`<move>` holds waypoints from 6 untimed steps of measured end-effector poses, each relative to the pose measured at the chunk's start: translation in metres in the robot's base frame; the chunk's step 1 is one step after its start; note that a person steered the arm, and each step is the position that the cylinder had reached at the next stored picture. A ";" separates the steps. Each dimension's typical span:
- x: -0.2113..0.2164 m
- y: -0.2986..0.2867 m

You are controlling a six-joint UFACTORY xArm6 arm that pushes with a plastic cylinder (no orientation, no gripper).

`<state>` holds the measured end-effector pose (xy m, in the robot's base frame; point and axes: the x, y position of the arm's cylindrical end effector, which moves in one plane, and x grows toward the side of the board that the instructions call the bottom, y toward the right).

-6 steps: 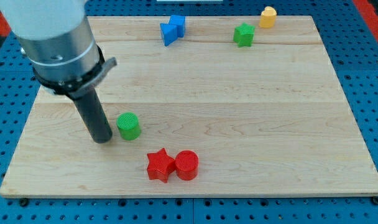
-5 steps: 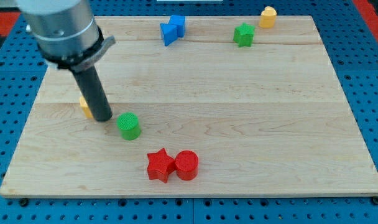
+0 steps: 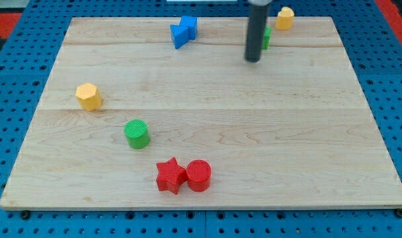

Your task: Move the yellow heart above to the green star

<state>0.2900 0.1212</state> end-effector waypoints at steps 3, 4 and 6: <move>-0.099 0.110; -0.099 0.108; -0.094 -0.020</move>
